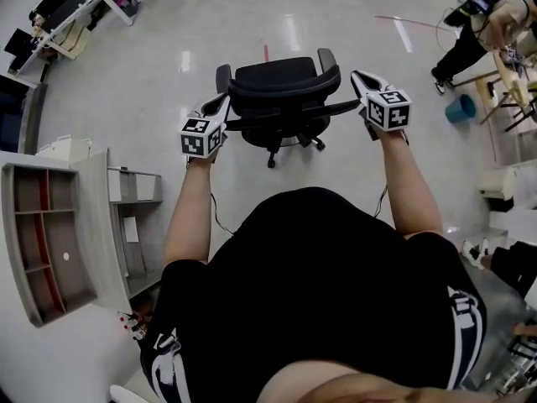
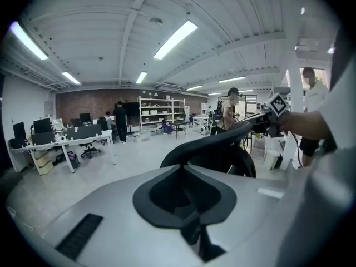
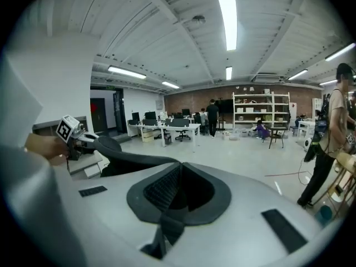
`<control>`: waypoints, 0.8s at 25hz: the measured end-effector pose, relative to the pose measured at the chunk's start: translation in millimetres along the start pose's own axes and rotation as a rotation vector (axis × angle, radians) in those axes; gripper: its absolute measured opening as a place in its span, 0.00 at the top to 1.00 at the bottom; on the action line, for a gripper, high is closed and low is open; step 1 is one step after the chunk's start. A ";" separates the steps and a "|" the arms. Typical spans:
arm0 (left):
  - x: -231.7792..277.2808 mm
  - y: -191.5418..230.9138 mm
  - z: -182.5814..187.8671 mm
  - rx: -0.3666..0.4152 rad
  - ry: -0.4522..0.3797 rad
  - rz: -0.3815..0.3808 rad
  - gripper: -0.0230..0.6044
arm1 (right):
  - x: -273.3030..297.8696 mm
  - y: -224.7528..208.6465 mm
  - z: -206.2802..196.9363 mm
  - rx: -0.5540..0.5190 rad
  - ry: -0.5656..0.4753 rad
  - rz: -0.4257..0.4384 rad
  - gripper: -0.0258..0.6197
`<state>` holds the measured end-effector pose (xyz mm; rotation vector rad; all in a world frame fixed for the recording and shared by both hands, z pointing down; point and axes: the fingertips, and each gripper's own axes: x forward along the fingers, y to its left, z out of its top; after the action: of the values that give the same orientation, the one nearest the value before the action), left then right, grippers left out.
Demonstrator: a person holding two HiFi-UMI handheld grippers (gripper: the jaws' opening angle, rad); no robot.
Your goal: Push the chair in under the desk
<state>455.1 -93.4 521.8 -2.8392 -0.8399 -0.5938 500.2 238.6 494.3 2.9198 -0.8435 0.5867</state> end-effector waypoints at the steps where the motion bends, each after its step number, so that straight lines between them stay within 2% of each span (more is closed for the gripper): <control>1: 1.4 0.0 -3.9 0.012 0.018 -0.005 0.93 | 2.4 -0.1 -7.8 -0.011 0.031 0.010 0.96; 4: 3.9 -0.2 -15.4 0.043 0.062 -0.023 0.93 | 8.2 1.5 -29.4 -0.052 0.109 0.038 0.89; 11: 10.9 -12.6 -44.3 0.147 0.170 -0.093 0.93 | 17.1 15.6 -67.5 -0.187 0.231 0.135 0.83; 16: 16.4 -28.0 -62.1 0.239 0.253 -0.171 0.80 | 19.0 36.4 -86.9 -0.295 0.291 0.244 0.75; 20: 23.4 -39.3 -87.2 0.362 0.335 -0.240 0.74 | 22.3 48.1 -103.9 -0.396 0.345 0.299 0.69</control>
<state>422.5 -68.3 611.3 -2.2530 -1.0997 -0.8221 456.6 201.7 596.0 2.2722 -1.1913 0.8043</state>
